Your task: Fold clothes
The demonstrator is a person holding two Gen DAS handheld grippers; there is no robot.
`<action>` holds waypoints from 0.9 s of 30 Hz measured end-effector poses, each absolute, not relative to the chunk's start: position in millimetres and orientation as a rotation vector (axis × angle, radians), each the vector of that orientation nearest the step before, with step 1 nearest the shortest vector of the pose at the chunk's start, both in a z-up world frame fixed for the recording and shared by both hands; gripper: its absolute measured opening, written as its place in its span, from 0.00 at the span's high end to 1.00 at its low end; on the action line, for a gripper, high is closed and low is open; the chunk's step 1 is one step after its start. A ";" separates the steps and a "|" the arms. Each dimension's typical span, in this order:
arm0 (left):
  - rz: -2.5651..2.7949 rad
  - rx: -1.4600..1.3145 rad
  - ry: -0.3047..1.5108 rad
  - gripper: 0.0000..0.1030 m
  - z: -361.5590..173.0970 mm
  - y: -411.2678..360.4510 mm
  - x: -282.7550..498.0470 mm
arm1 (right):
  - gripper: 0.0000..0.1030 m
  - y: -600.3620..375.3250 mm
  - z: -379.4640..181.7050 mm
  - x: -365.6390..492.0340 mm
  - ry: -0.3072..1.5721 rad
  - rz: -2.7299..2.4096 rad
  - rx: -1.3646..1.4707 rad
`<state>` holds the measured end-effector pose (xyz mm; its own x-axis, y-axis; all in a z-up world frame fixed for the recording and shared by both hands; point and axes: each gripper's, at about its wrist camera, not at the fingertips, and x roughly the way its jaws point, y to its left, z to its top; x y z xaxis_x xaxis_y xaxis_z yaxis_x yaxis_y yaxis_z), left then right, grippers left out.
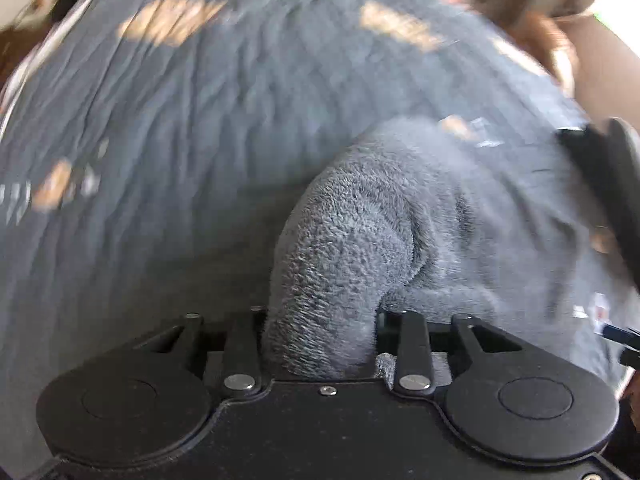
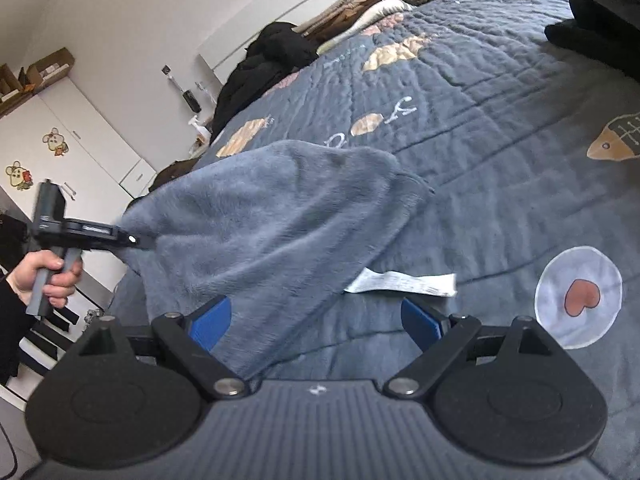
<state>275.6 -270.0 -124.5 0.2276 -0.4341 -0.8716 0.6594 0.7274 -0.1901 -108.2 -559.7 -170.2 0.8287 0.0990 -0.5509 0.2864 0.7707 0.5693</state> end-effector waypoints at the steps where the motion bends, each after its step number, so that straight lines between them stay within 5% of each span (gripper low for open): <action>1: -0.753 0.232 1.105 0.65 -133.0 -266.5 269.4 | 0.11 -559.9 -171.3 -106.9 0.601 -0.110 0.693; 5: -0.711 0.059 1.049 0.51 -144.4 -226.3 234.1 | 0.11 -565.4 -172.7 -106.9 0.592 -0.110 0.740; 9: -0.683 -0.223 0.998 0.21 -137.2 -179.9 191.6 | 0.11 -576.0 -178.4 -106.3 0.571 -0.094 0.875; 16: -0.763 -0.647 0.991 0.21 -157.4 -161.6 109.1 | 0.11 -581.7 -186.3 -107.6 0.547 -0.084 0.996; 27: -0.759 -0.893 1.130 0.21 -239.8 -189.5 72.1 | 0.11 -571.8 -171.9 -116.8 0.537 -0.059 0.982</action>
<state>72.1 -189.5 -239.8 0.2610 -0.8678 -0.4229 0.0627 0.4524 -0.8896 -116.8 -571.8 -171.9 0.8688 0.1895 -0.4575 0.2846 0.5650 0.7745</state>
